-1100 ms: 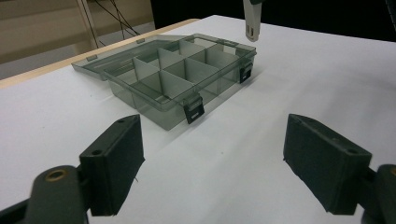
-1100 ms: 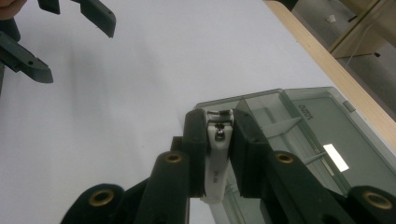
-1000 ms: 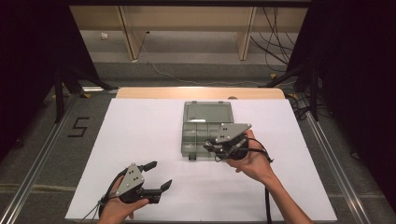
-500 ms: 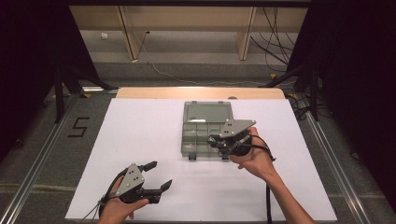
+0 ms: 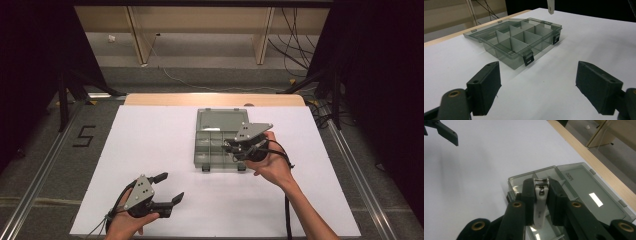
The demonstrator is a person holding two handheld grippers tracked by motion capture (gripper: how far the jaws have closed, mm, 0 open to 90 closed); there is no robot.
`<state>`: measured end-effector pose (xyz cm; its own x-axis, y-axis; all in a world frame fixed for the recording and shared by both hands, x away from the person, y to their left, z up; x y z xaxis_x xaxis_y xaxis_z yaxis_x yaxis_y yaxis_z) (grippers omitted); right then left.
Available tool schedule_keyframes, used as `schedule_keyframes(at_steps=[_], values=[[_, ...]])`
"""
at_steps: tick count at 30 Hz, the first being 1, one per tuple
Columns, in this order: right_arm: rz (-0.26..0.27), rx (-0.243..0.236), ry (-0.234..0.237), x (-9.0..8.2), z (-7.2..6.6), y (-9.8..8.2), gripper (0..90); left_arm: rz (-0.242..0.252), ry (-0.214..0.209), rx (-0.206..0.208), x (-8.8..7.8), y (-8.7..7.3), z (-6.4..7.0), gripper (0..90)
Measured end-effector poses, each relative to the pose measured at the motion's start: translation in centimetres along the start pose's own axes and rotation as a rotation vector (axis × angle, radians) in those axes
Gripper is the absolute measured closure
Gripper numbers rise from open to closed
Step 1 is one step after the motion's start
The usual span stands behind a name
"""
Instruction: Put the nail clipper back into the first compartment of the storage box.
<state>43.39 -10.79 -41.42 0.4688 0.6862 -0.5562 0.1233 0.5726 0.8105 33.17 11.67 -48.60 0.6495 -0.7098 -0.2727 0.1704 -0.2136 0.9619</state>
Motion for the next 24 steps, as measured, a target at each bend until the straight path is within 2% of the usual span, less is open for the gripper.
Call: schedule_keyframes(at_steps=[8, 9, 13, 15, 16, 17, 18, 22, 24], values=[[0.003, 0.003, -0.003, 0.6, 0.3, 0.3, 77.2, -0.001, 0.0, 0.0, 0.0, 0.0, 0.0, 19.8], [0.005, 0.002, -0.003, 0.7, 0.4, 0.3, 77.2, -0.008, -0.007, -0.02, -0.1, -0.1, 0.2, 19.7], [0.006, 0.013, -0.003, 1.1, 0.7, 0.3, 77.2, -0.007, -0.006, -0.024, 0.0, -0.1, 0.2, 19.8], [0.008, 0.016, -0.004, 1.2, 0.8, 0.3, 77.2, -0.007, -0.002, -0.039, 0.0, -0.2, 0.2, 19.8], [0.002, 0.018, -0.004, 1.3, 0.8, 0.3, 77.2, -0.006, -0.002, -0.036, 0.0, -0.2, 0.2, 19.7], [0.002, 0.021, -0.007, 1.3, 0.8, 0.3, 77.2, -0.006, -0.008, -0.013, 0.0, -0.1, 0.1, 19.8], [0.004, 0.018, -0.009, 1.4, 0.9, 0.4, 77.2, -0.006, -0.002, -0.021, 0.0, -0.1, 0.1, 19.7], [0.01, 0.009, -0.009, 1.8, 1.0, 0.9, 77.2, 0.002, 0.016, 0.004, 0.0, 0.0, -0.2, 19.8], [0.013, 0.011, -0.004, 2.1, 0.9, 1.3, 77.2, 0.0, 0.019, -0.003, 0.0, 0.0, -0.2, 19.8]])
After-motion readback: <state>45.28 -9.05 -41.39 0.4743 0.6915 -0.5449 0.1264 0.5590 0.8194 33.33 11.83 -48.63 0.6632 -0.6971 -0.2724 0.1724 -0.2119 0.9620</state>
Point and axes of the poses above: each handheld gripper's, and its own axes: x roughly forward along the jaws, y roughly out of its top, z roughly to its right, the point moved 7 cm from there along x, roughly forward along the jaws, and after that the axes turned 3 degrees about z, right-handed, at the moved point
